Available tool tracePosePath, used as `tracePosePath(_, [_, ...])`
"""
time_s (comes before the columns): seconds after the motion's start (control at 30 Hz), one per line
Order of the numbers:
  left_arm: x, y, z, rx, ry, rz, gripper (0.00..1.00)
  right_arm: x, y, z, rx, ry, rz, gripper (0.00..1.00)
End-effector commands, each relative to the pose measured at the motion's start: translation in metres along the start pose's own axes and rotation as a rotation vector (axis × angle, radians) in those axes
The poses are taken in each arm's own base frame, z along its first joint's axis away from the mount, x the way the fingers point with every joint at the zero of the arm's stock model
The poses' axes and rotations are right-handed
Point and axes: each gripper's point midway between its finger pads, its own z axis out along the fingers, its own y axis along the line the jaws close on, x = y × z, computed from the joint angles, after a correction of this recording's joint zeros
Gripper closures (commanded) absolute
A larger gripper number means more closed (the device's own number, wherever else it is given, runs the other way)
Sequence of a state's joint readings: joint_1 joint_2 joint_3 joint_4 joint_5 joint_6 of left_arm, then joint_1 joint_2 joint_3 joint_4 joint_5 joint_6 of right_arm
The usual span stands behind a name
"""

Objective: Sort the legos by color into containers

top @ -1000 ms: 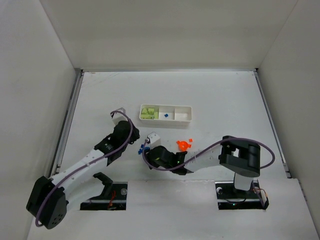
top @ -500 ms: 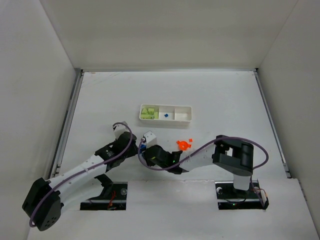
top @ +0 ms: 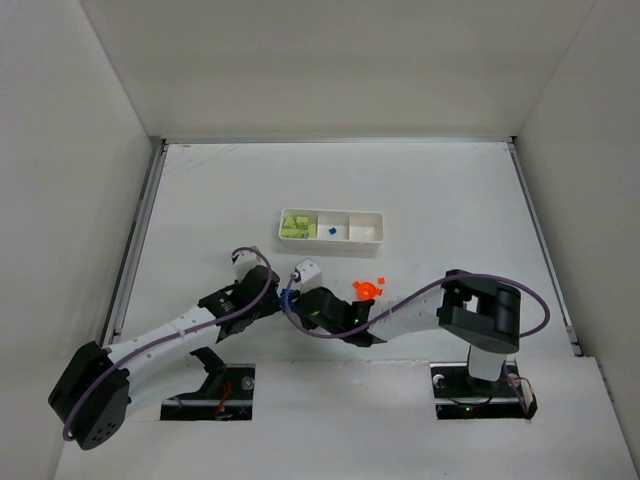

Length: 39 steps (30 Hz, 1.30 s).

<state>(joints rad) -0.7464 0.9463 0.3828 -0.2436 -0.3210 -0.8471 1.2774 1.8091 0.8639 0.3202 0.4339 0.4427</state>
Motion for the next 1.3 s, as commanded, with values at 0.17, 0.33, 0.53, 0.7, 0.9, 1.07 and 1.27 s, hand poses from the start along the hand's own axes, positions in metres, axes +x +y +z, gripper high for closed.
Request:
tracePosePath(0.17, [0.01,-0.01,0.007,0.03,0.009,0.016,0.68,-0.031,-0.005,-0.027,-0.018,-0.092,0.082,0.71])
tracePosePath(0.33, [0.012,-0.007,0.013,0.011,0.009,0.021,0.7,-0.034,-0.008,-0.03,-0.027,-0.096,0.1,0.7])
tracePosePath(0.53, [0.012,-0.002,0.017,-0.016,0.0,0.04,0.78,-0.019,-0.003,-0.015,-0.027,-0.054,0.067,0.57])
tracePosePath(0.7, [0.018,0.003,0.02,-0.038,0.011,0.054,0.8,-0.014,0.001,-0.008,-0.037,-0.041,0.062,0.53])
tracePosePath(0.9, [0.018,0.007,0.02,-0.058,0.002,0.071,0.87,-0.011,0.008,0.001,-0.051,-0.024,0.051,0.5])
tracePosePath(1.07, [0.017,0.007,0.019,-0.06,-0.007,0.076,0.89,-0.01,0.008,0.009,-0.049,-0.025,0.05,0.49])
tracePosePath(1.27, [0.014,0.008,0.018,-0.065,-0.021,0.071,0.9,-0.008,0.008,0.019,-0.047,-0.011,0.028,0.52])
